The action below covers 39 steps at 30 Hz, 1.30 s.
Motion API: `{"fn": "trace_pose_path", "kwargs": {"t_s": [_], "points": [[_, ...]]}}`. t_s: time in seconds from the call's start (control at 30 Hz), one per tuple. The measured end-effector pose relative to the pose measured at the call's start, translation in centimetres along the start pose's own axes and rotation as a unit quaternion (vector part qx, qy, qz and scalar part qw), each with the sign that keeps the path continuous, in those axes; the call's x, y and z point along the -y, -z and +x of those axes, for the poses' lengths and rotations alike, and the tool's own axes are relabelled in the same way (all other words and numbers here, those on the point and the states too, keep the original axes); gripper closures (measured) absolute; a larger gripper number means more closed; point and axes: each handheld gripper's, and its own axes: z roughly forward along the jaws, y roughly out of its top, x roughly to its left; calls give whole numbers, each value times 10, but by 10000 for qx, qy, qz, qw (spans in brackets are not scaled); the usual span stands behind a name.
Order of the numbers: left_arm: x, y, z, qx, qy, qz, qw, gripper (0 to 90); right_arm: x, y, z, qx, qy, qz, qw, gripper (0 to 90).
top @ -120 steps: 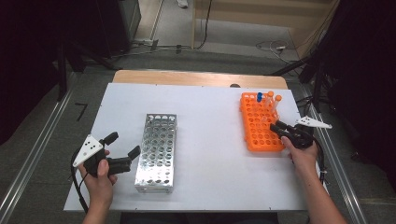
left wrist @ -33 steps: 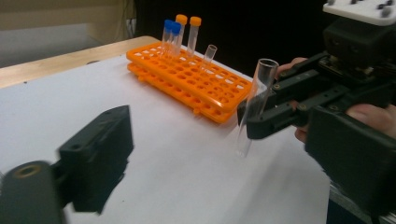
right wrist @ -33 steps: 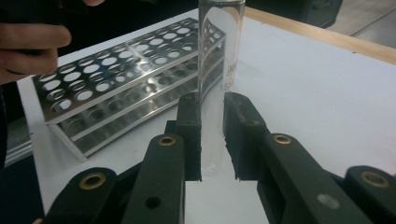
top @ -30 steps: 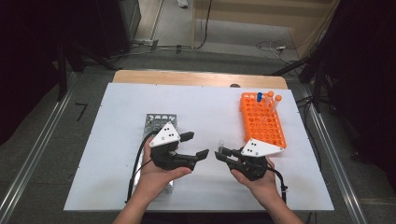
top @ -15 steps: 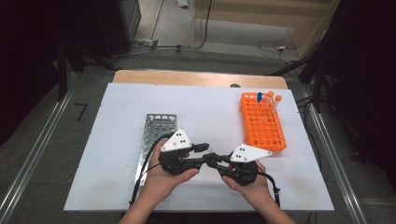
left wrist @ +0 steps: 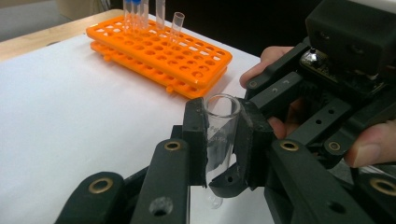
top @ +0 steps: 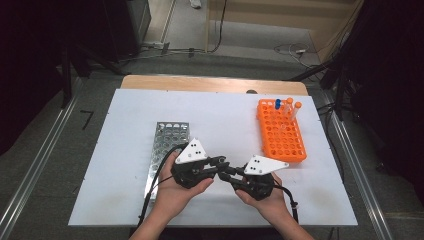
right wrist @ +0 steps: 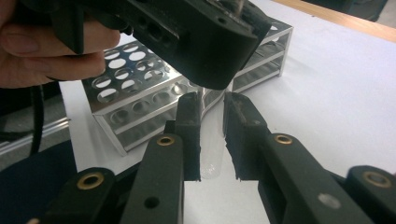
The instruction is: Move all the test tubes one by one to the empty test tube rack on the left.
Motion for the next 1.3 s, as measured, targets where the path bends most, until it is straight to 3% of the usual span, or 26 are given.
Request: {"fn": "trace_pose_path", "kwargs": {"t_s": [0.03, 0.07, 0.13, 0.2, 0.27, 0.3, 0.4, 0.53, 0.83, 0.97, 1.07, 1.3], "points": [[0, 0, 1, -25, 3, 7, 10000, 763, 2, 2, -2, -74, 13, -73, 9999, 619], [0, 1, 2, -22, 29, -5, 10000, 763, 2, 2, -2, -74, 13, -73, 9999, 619], [1, 2, 6, -38, 82, -5, 10000, 763, 3, 8, -6, -106, -87, -191, 9997, 470], [1, 2, 7, -44, 81, 7, 10000, 763, 3, 11, -8, -94, -126, -233, 9996, 419], [1, 3, 9, -65, 108, 21, 9999, 763, 5, 24, -14, -67, -259, -332, 9991, 266], [1, 4, 10, -73, 121, 11, 9999, 763, 5, 24, -14, -67, -259, -332, 9991, 266], [2, 7, 15, -147, 151, -1, 9998, 763, 11, 40, -21, 29, -233, -345, 9991, 141], [0, 9, 22, -232, 228, 29, 9995, 764, 21, 58, -35, 138, -408, -383, 9983, 8], [-6, 21, 35, -379, 295, -75, 9988, 764, 44, 91, -56, 603, -491, -411, 9961, 0], [-8, 27, 44, -545, 316, -80, 9980, 763, 52, 99, -62, 799, -428, -325, 9954, 0], [-10, 32, 51, -665, 381, -103, 9970, 763, 56, 105, -66, 847, -422, -299, 9951, 0], [-20, 38, 66, -895, 455, -142, 9948, 764, 73, 123, -82, 996, -673, -443, 9918, 0]]}}
